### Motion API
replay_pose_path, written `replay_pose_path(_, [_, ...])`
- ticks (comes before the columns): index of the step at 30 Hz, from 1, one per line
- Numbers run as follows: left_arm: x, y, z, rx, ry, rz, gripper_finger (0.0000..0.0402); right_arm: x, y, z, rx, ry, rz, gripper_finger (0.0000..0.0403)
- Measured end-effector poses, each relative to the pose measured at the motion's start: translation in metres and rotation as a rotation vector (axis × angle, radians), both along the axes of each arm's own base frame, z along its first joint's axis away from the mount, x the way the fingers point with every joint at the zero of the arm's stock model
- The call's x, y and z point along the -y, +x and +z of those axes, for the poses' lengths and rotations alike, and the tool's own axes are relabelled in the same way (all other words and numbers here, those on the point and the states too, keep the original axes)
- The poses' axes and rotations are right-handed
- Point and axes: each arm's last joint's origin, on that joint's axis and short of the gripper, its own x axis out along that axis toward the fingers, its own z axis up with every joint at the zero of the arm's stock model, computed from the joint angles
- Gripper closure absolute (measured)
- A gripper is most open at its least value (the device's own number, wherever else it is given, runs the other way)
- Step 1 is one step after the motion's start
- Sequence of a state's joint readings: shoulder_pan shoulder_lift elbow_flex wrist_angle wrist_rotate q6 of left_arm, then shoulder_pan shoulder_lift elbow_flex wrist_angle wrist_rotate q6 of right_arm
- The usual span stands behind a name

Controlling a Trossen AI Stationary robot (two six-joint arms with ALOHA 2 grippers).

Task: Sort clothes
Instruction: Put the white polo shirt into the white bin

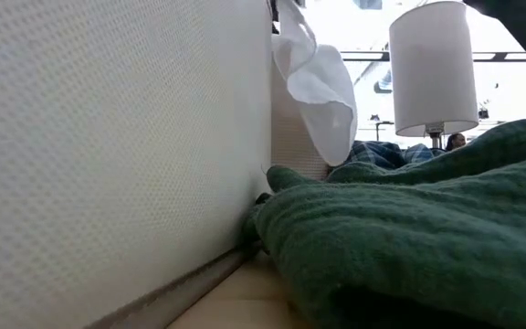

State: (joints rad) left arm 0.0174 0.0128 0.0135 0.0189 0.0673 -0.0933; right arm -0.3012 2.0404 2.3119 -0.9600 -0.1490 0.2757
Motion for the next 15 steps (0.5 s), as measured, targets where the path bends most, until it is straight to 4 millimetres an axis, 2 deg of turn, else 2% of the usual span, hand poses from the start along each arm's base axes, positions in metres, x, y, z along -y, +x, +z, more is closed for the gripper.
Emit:
replay_pose_path(3, [0.0, 0.0, 0.0, 0.0, 0.0, 0.0, 0.0401, -0.016, -0.005, -0.014, -0.164, 0.027, 0.057, 0.0399])
replay_pose_path(6, [0.0, 0.0, 0.0, 0.0, 0.0, 0.0, 0.0401, -0.031, -0.007, -0.022, -0.264, 0.009, 0.136, 0.0375])
replay_pose_path(11, [0.0, 0.0, 0.0, 0.0, 0.0, 0.0, 0.0401, -0.056, -0.011, -0.026, -0.365, -0.031, 0.247, 0.029])
replay_pose_path(15, [0.0, 0.0, 0.0, 0.0, 0.0, 0.0, 0.0401, -0.078, -0.011, -0.027, -0.411, -0.153, 0.316, 0.0213])
